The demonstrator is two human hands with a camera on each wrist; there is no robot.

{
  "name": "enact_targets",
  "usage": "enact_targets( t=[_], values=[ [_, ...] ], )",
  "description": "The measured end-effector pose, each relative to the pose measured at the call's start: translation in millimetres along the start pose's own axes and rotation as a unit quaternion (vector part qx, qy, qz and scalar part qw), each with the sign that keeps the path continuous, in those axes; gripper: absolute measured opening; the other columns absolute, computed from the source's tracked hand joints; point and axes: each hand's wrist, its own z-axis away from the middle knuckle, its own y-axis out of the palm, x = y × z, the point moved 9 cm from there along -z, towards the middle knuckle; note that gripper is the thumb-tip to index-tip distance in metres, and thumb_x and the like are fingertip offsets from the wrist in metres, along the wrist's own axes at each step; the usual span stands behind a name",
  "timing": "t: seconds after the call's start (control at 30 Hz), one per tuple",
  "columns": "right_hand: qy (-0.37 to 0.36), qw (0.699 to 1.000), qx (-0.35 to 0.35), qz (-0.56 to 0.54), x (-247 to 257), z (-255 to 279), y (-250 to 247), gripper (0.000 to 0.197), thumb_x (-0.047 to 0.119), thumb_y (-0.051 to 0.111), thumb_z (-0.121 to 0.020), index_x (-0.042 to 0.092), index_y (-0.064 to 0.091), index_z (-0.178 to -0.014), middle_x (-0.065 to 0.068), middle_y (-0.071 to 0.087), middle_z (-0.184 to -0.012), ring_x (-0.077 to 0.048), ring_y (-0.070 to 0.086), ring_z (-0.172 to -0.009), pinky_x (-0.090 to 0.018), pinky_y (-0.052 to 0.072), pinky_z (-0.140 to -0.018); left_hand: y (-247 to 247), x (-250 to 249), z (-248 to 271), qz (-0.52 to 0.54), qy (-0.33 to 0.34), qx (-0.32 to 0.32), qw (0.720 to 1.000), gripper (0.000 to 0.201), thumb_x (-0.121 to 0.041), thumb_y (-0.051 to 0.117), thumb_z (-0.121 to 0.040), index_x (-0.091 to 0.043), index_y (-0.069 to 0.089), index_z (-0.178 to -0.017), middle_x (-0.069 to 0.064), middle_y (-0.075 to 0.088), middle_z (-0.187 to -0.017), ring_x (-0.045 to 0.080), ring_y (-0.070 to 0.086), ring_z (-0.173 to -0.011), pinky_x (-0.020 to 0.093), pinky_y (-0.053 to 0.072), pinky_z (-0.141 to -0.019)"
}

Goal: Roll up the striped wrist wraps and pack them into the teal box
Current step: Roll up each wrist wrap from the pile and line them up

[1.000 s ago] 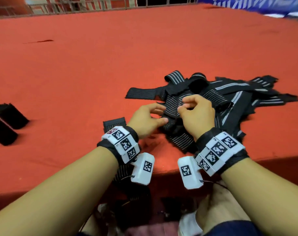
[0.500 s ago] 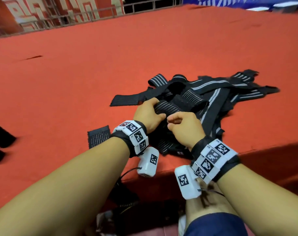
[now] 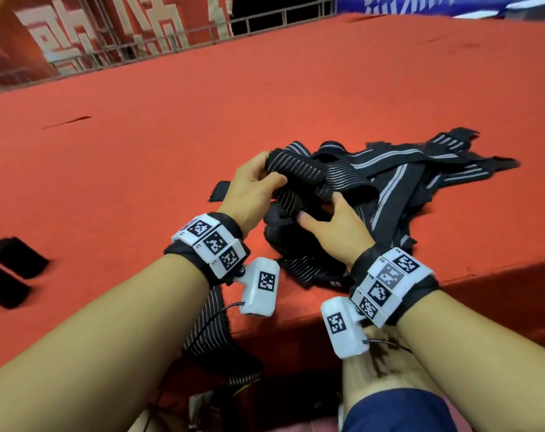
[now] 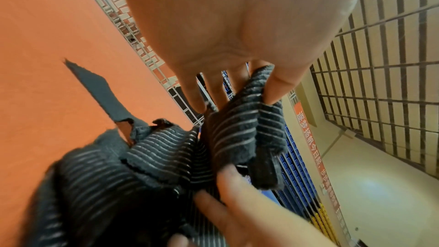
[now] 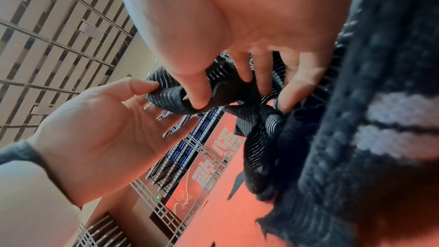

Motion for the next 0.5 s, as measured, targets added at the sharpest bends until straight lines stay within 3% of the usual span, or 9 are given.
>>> enact_targets(
  t=[0.13, 0.27, 0.33, 0.43, 0.5],
  values=[
    [0.019, 1.000, -0.002, -0.015, -0.6, -5.8, 3.5, 0.063, 0.046, 0.069, -0.086, 0.030, 0.043, -0.141, 0.004, 0.065, -0.128, -0.024, 0.060, -0.120, -0.041, 0.045, -0.106, -6.5, 1.4, 6.8, 0.070, -0.027, -0.010, 0.997, 0.020, 0.005, 0.049, -0.094, -0.012, 0.059, -0.092, 0.009, 0.059, -0.090, 0.022, 0.060, -0.085, 0.031, 0.056, -0.071],
    [0.061, 0.995, -0.041, -0.072, -8.5, -13.8, 4.1, 0.054, 0.043, 0.067, -0.064, 0.023, 0.057, -0.113, -0.001, 0.072, -0.097, -0.028, 0.068, -0.096, -0.046, 0.054, -0.093, -6.5, 2.1, 15.5, 0.089, -0.056, 0.022, 0.994, 0.023, 0.005, 0.047, -0.097, -0.015, 0.060, -0.092, 0.003, 0.062, -0.088, 0.015, 0.064, -0.074, 0.027, 0.057, -0.062],
    [0.062, 0.992, -0.066, -0.089, -10.7, -18.0, 1.7, 0.050, 0.039, 0.065, -0.062, 0.018, 0.059, -0.107, -0.004, 0.071, -0.092, -0.029, 0.069, -0.088, -0.048, 0.057, -0.087, -9.7, -0.1, 19.3, 0.081, -0.054, 0.022, 0.995, 0.024, 0.006, 0.046, -0.096, -0.014, 0.058, -0.090, 0.001, 0.061, -0.084, 0.011, 0.062, -0.071, 0.025, 0.056, -0.062],
    [0.059, 0.990, -0.076, -0.107, -7.5, -17.8, 1.7, 0.047, 0.040, 0.068, -0.069, 0.022, 0.052, -0.110, -0.002, 0.069, -0.099, -0.029, 0.068, -0.092, -0.048, 0.056, -0.089, -22.2, -2.4, 21.1, 0.080, -0.043, -0.005, 0.996, 0.025, 0.007, 0.046, -0.095, -0.014, 0.057, -0.088, -0.001, 0.062, -0.079, 0.009, 0.061, -0.066, 0.024, 0.054, -0.061],
    [0.068, 0.987, -0.077, -0.126, -6.8, -17.7, 2.4, 0.064, 0.060, 0.065, -0.066, 0.026, 0.048, -0.116, 0.000, 0.068, -0.110, -0.030, 0.067, -0.100, -0.051, 0.053, -0.095, -34.5, -4.3, 23.0, 0.092, -0.033, -0.035, 0.995, 0.021, 0.005, 0.049, -0.094, -0.013, 0.057, -0.088, 0.000, 0.061, -0.078, 0.009, 0.060, -0.064, 0.022, 0.052, -0.058]
  ],
)
